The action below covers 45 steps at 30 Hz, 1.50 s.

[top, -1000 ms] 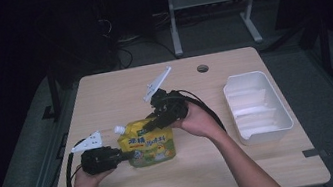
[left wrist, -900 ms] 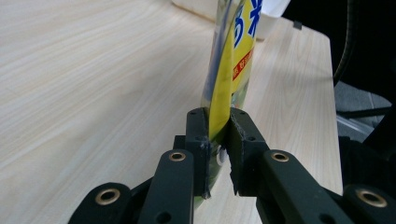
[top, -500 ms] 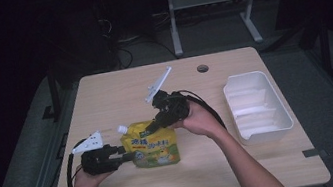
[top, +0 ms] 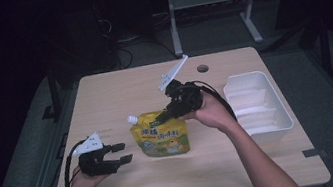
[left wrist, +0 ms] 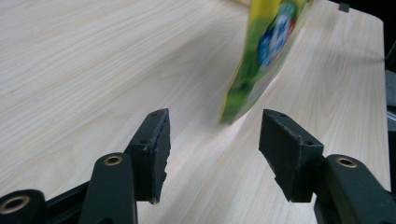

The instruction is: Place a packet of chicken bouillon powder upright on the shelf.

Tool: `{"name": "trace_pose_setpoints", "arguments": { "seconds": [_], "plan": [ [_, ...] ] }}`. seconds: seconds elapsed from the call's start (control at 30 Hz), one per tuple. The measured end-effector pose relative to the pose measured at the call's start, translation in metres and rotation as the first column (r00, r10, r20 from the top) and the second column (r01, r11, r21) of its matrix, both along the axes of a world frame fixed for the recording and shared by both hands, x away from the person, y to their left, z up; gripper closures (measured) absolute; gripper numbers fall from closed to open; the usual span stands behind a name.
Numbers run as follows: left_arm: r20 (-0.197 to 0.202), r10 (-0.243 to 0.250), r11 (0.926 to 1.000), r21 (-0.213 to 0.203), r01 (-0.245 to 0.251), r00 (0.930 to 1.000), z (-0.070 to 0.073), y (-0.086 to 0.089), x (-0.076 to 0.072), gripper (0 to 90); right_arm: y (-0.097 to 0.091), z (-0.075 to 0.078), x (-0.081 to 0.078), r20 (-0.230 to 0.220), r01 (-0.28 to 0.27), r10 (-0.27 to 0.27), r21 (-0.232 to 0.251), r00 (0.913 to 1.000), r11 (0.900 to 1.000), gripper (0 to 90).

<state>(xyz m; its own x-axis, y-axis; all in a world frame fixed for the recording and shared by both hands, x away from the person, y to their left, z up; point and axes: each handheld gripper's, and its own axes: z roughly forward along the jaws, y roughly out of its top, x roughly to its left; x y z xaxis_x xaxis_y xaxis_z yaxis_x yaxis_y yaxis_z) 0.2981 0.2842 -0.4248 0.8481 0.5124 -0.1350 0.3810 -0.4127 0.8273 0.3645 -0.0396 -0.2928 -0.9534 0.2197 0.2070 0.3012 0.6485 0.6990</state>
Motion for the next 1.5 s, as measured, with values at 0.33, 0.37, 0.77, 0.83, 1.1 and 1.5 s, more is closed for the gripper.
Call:
{"name": "trace_pose_setpoints", "arguments": {
  "seconds": [0.33,0.37,0.77,0.83,1.1,1.5],
  "plan": [
    [-0.003,0.029,0.999,0.035,-0.029,0.9996,-0.002,0.002,0.0,35.7,-0.029,0.019,0.001,0.025,0.018,-0.019,0.017,0.9995,0.9997,89.3],
    [-0.006,0.039,0.9984,0.042,-0.038,0.9992,-0.003,0.002,0.001,34.9,-0.035,0.022,0.002,0.025,0.025,-0.026,0.022,0.9993,0.9994,89.3],
    [-0.005,0.075,0.9939,0.082,-0.074,0.9972,-0.006,0.003,0.001,24.1,-0.069,0.038,0.009,0.037,0.055,-0.056,0.034,0.9977,0.9979,89.3],
    [-0.008,0.077,0.9931,0.089,-0.076,0.997,-0.007,0.003,0.001,22.7,-0.074,0.04,0.011,0.038,0.06,-0.062,0.039,0.9974,0.9974,89.3],
    [-0.006,0.087,0.9884,0.126,-0.085,0.9962,-0.012,0.0,0.002,17.2,-0.091,0.047,0.019,0.035,0.084,-0.085,0.032,0.9957,0.996,89.3],
    [-0.011,0.1,0.9851,0.141,-0.098,0.9949,-0.014,0.001,0.003,17.0,-0.129,0.052,0.038,0.026,0.144,-0.144,0.033,0.9892,0.9891,89.3]
  ]
}}
